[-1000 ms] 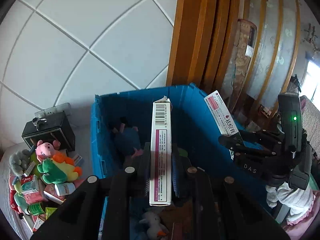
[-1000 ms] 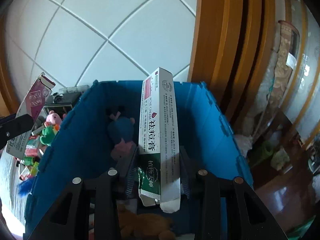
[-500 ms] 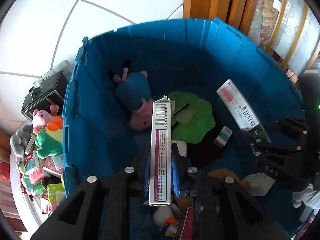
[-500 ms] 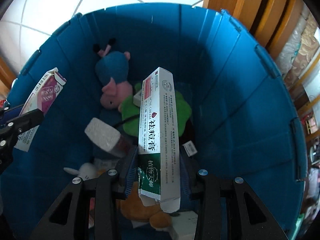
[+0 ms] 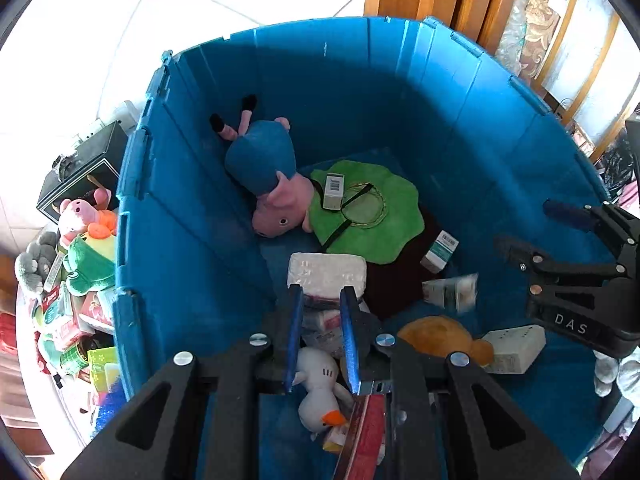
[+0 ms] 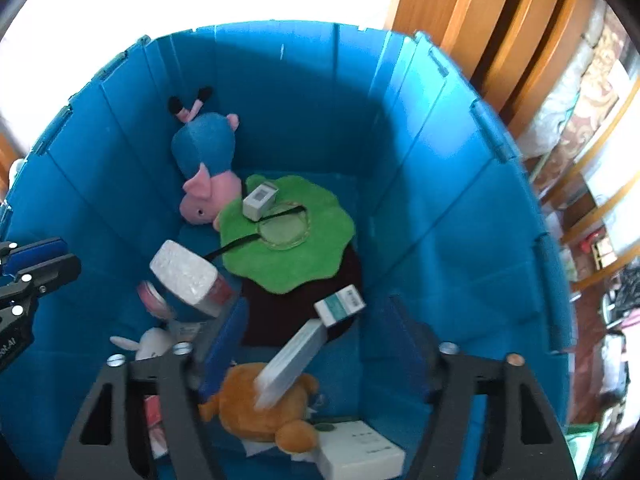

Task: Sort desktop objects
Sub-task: 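Open both tools to drop the boxes into the blue crate, then withdraw both tools from the crate back toward the pile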

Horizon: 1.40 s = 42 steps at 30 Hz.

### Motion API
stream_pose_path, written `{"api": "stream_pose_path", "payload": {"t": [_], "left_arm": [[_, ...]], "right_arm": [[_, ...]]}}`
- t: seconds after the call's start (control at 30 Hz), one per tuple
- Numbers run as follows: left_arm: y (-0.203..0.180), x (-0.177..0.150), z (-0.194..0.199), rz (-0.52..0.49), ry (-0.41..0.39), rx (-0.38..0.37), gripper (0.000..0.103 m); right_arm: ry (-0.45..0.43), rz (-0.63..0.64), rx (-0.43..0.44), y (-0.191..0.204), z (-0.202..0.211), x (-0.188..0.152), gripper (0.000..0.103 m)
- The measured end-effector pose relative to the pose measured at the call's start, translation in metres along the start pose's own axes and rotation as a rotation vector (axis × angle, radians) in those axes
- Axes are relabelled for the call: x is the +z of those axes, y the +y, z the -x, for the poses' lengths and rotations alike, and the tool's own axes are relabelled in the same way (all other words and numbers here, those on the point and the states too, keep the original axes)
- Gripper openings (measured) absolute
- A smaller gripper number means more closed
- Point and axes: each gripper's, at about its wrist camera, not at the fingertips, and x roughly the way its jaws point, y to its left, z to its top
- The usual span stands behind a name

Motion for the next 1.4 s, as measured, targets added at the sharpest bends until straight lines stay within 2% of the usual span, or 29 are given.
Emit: {"api": "stream_pose_path", "payload": {"t": [0.1, 0.23, 0.47, 0.63, 0.77, 0.9, 1.07, 1.17, 1.3, 1.4], "left_arm": [[-0.005, -0.003, 0.014, -0.011, -0.027, -0.014, 0.019], [-0.011, -0.01, 0.045, -0.036, -0.086, -0.035, 0.019], [-0.012, -0.037, 0.111, -0.08, -0.271, -0.053, 0.019], [0.005, -0.063, 0.147, -0.084, -0.377, -0.055, 0.019], [0.033, -0.087, 0.171, -0.058, -0.437, -0.052, 0.019], [0.069, -0.117, 0.188, -0.026, -0.491, 0.005, 0.019], [0.125, -0.161, 0.2, 0.023, -0.545, 0.122, 0.019], [0.16, -0.192, 0.201, 0.064, -0.57, 0.222, 0.019], [0.213, -0.229, 0.187, 0.15, -0.532, 0.287, 0.019], [0.256, -0.26, 0.164, 0.247, -0.447, 0.235, 0.019]], "right_arm": [[-0.036, -0.013, 0.013, -0.005, 0.017, -0.001, 0.088], [-0.107, -0.028, 0.026, -0.005, 0.042, -0.005, 0.095], [-0.249, -0.031, 0.068, 0.011, 0.099, -0.025, 0.102], [-0.339, -0.027, 0.095, 0.038, 0.129, -0.044, 0.102], [-0.388, -0.022, 0.12, 0.065, 0.145, -0.054, 0.103], [-0.441, -0.008, 0.157, 0.1, 0.161, -0.065, 0.103], [-0.499, 0.037, 0.244, 0.162, 0.176, -0.078, 0.103], [-0.52, 0.083, 0.29, 0.207, 0.178, -0.086, 0.103], [-0.528, 0.154, 0.376, 0.267, 0.174, -0.097, 0.103], [-0.517, 0.212, 0.391, 0.308, 0.165, -0.106, 0.103]]}}
